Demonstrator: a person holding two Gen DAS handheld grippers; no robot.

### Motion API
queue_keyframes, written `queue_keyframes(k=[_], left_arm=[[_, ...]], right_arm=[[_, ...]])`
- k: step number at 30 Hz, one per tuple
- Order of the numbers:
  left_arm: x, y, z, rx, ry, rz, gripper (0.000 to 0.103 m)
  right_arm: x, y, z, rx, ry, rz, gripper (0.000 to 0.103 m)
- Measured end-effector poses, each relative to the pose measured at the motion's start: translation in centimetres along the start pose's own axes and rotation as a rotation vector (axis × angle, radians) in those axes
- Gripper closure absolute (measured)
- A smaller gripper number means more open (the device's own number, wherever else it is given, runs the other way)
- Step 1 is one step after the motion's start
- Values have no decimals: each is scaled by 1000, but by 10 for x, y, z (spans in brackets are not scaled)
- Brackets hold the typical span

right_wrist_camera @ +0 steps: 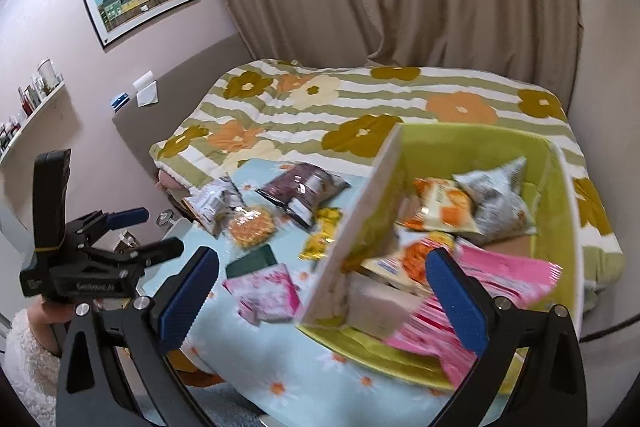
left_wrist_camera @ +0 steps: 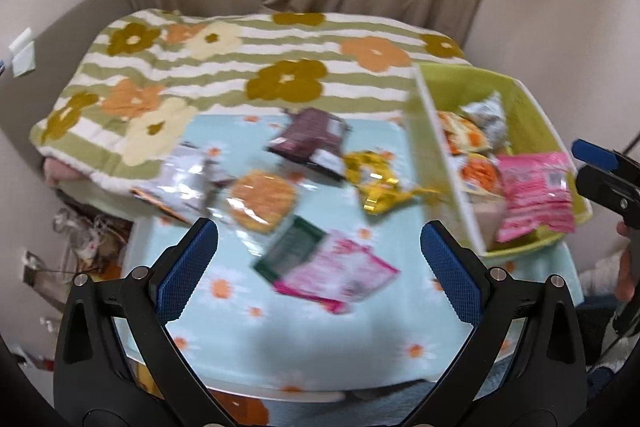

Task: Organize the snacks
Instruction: 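Grasp the white chips bag with the left tool while the right tool grasps the waffle pack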

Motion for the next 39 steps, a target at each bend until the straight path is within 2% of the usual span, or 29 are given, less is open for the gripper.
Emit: queue_keyframes(k=[5,9,13,17,27,35,39], left_arm=[[15,63,-9,6,13,6,2],[27,105,-29,-1,55,-11,2],[37,143,-55,0,95,-21,2],[41,170,-92,-39,164,-29,2],[42,183,-171,-104,291,-139,2],[40,184,-213,-99,331,-181,2],[34,182,-226,-128,359,-207,2]], right_arm=[[12,37,-39,13,30,-25,0],[22,65,-82,7,70,-71,0],[24,81,-125,-13,128,-157,0],[22,88,-168,-26,182,-278,0],[4,89,-249,-137,270,-555,0],[2,86,-281,-219,282,-644,0],[-1,85,-290,-246,298,-662,0]])
Point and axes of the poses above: each gripper's, at about its wrist camera, not at the fingertips, and z roughly against the way its jaws point, y to its left, x to its top, the point moved 4 cm from there along -z, roughly the way its jaws point, and after that the axes turned 1 degree about y, right-handed, at the moved point
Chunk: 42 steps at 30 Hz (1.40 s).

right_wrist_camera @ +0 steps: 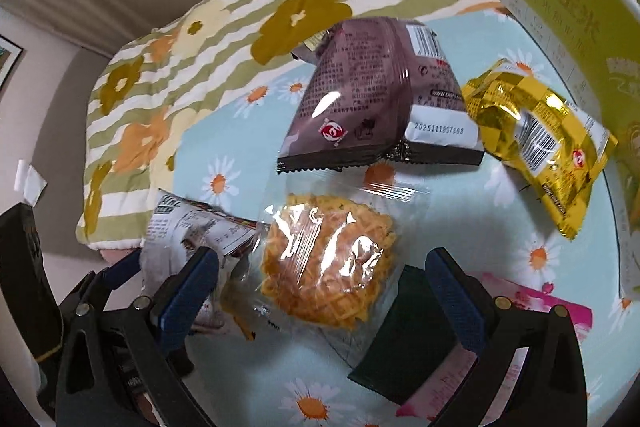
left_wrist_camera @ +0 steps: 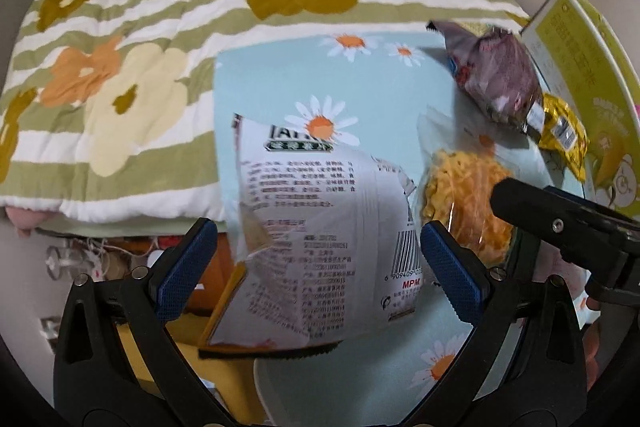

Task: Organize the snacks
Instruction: 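Grasp the white chips bag with the left tool while the right tool grasps the waffle pack, then lift the chips bag and waffle pack and carry both over the box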

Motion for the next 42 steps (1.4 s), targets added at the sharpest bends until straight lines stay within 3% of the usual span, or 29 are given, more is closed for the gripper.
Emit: queue_keyframes(k=[3,5,15,27,34,36,40,42], left_arm=[[0,1,-9,-10,13,-15,3],[1,2,-11,-35,16,-12,12],[8,4,-10,-69,10,-42,25],[8,26,21,13,-42,-64,27],[2,45,30,25,-46,-13,27],[1,49,32,30,-49,-2,27],[1,54,34,21,-53,23,27],[1,55,36,12,-56,43,27]], right_arm=[[1,1,-6,-17,6,-7,0],[1,1,-8,-23,10,-13,0],[0,3,-20,-45,40,-25,0],[-5,10,-33,-65,67,-9,0],[-12,26,-42,-169,55,151,0],[-16,30,-44,-203,41,218,5],[-19,37,-41,-180,22,302,26],[-19,38,-40,-145,32,317,28]])
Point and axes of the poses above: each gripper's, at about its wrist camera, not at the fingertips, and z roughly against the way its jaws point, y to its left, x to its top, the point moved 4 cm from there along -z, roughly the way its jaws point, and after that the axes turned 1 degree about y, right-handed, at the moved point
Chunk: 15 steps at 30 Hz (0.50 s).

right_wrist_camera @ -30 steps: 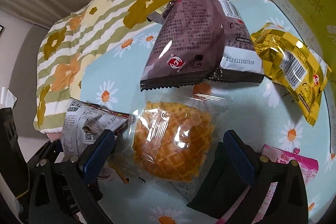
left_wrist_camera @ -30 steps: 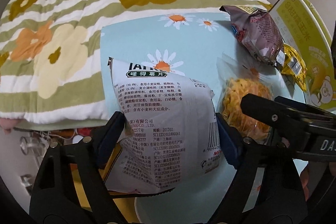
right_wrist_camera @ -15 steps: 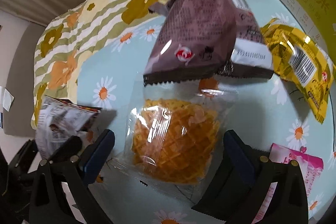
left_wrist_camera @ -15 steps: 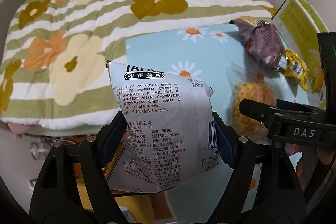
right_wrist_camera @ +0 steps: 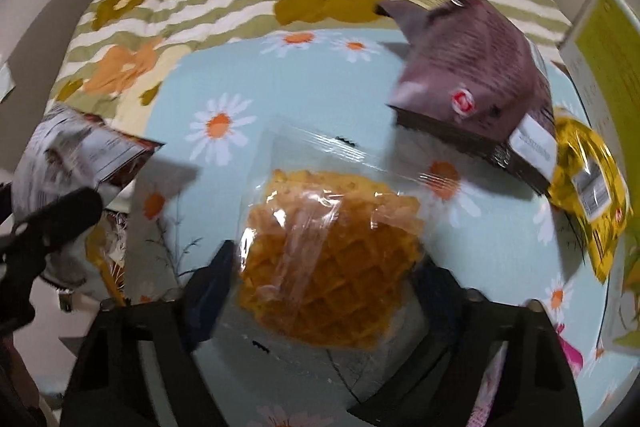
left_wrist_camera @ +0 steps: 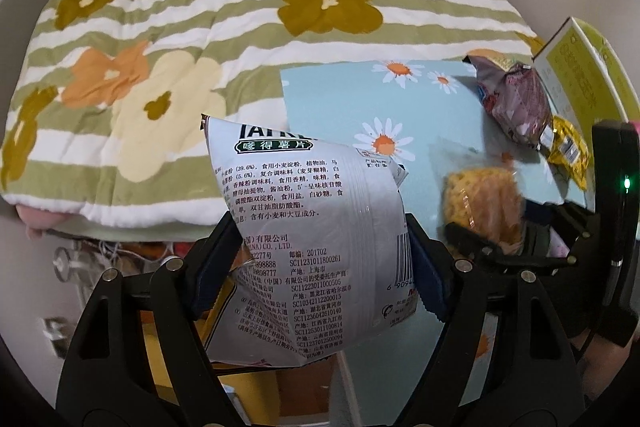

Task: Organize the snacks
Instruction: 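Lift the chips bag and waffle pack and carry both over the box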

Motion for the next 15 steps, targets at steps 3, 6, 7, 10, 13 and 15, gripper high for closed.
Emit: queue_keyframes(k=[3,6,7,10,13,15], left_arm=[[2,-1,6,-5,-13,23,27],[5,1,17,-6,-35,42,27],[6,1,22,-6,-45,50,27],[13,-1,39,-26,-70,73,27],[23,-10,60,-32,-110,75,27],[30,-19,75,-31,-146,70,27]], right_arm=[[-2,3,5,40,0,7,30],[-1,11,19,91,-13,30,30],[-1,15,24,107,-18,39,30],[1,25,45,153,-48,74,30],[7,31,69,190,-88,113,30],[11,31,88,202,-129,142,30]])
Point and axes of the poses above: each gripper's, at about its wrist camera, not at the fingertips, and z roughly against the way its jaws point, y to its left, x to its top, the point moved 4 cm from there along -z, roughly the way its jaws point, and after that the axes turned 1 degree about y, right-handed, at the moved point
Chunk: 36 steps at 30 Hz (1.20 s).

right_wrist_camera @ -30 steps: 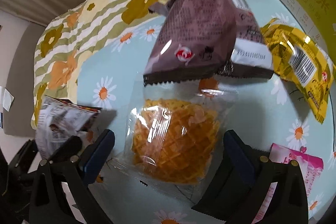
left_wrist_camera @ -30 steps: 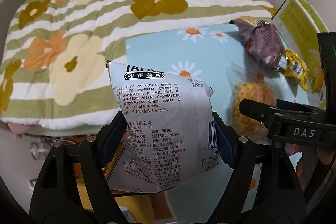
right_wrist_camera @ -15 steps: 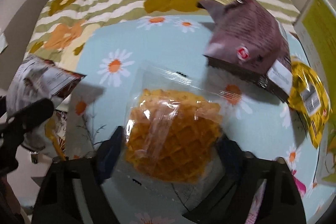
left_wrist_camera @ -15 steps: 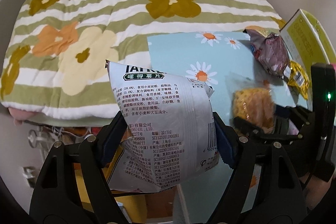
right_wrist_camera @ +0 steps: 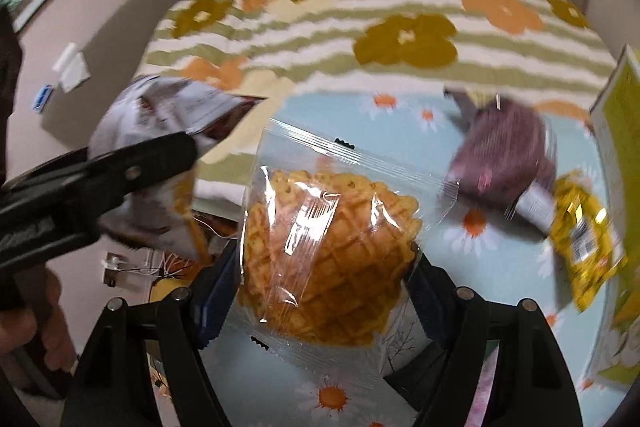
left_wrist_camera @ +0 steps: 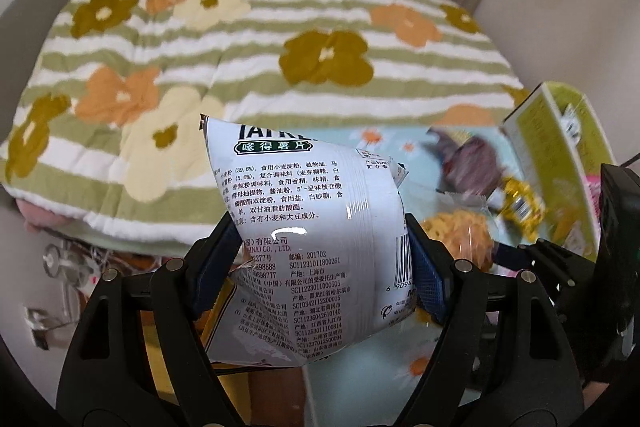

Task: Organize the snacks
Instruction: 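Lift the chips bag and waffle pack and carry both over the box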

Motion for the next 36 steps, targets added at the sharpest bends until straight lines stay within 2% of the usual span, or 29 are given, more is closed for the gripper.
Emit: queue_keyframes(k=[6,11,16,21,24,28,36], left_arm=[[24,-42,31,-18,-83,-8,27],[37,-93,45,-45,-120,32,27],[46,-165,47,-84,-146,32,27],[60,-247,37,-139,-155,-10,27],[67,-297,25,-173,-149,-30,27],[72,-355,-3,-183,-114,-45,27],[66,-417,-56,-187,-29,-77,27]], right_arm=[[13,-25,60,26,-97,16,30],[15,-81,106,18,-154,12,30],[14,-146,150,8,-185,-9,30],[11,-218,195,-45,-227,-28,30],[8,-260,211,-82,-243,-72,30],[4,-314,222,-88,-238,-134,30],[-8,-371,234,-68,-233,-190,30]])
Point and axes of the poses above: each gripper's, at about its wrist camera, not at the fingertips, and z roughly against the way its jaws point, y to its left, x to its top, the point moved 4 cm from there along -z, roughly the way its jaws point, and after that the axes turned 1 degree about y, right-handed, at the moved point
